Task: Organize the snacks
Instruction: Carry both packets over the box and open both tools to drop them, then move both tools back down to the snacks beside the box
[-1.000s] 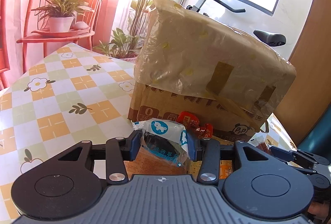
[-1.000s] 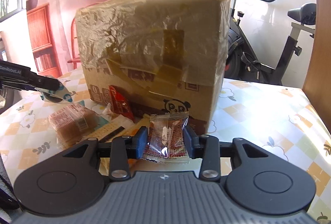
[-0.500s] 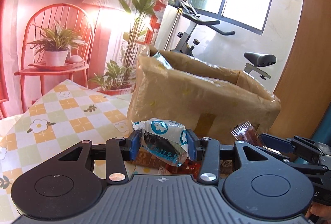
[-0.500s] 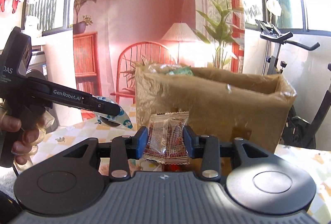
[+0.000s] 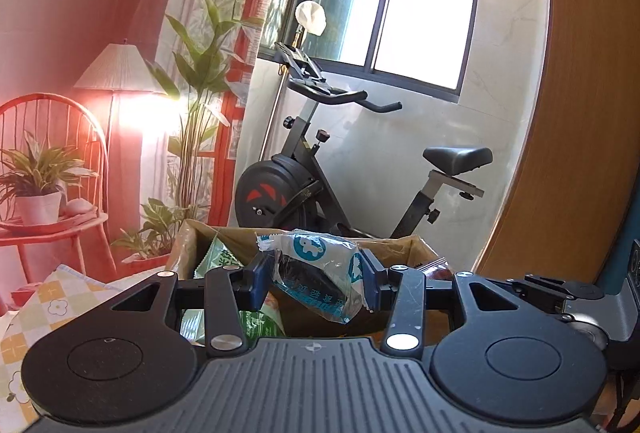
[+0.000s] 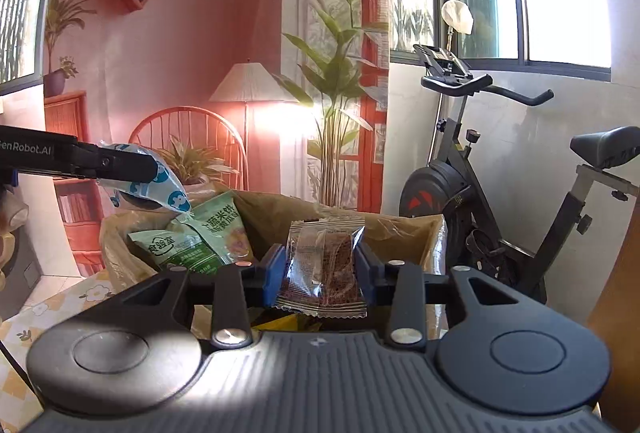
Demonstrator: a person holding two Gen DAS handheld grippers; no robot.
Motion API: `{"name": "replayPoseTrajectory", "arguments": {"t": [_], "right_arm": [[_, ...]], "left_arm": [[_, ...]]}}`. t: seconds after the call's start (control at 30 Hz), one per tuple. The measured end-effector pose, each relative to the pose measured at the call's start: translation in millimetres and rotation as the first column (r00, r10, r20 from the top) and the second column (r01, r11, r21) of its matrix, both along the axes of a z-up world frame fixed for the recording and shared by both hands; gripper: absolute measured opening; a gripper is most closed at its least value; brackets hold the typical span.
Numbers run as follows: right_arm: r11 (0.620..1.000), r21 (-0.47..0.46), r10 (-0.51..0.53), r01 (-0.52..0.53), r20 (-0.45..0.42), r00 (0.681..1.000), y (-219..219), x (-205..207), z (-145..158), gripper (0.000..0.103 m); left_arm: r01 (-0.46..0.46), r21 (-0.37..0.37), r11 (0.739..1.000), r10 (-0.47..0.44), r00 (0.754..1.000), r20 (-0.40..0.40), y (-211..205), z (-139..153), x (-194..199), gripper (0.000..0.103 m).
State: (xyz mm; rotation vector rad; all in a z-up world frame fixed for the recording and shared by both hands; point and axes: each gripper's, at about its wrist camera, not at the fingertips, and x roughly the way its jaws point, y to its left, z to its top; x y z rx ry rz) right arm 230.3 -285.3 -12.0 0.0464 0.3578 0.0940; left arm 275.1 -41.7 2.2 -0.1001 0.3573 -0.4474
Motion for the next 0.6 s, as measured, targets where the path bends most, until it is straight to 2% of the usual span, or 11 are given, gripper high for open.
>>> {"name": "replayPoseTrajectory", "arguments": {"t": [0.2,0.37,0.43,0.47,0.6], "right_arm": [[0.997,0.034,-0.062,0.065,-0.094,0.994,-14,18,-14,0.041],[0.997,0.033,-0.062,0.066,-0.119,0.991,-17,16,-20,0.047],[0.997,0.042,-0.059,0.063,-0.098,0.993,-18,12,-20,0.052],[0.997,0.042,-0.065,0.069,-0.092,0.994,-18,9,-19,0.057],[0.996,0.048,-0.066,0.069,-0.074,0.995,-13,-1,-17,0.064]], "left_arm": [[0.025,0.113,0.993,-0.019,0.998,-0.053,-35,-16,39,0.048],[0.041,0.119,0.992,-0.029,0.995,-0.100,-34,-25,50,0.050],[0.055,0.121,0.991,-0.043,0.994,-0.102,-28,-26,46,0.063],[0.051,0.125,0.991,-0.038,0.994,-0.099,-26,-25,45,0.065],[0.031,0.131,0.991,-0.020,0.996,-0.087,-15,-18,39,0.072]]}}
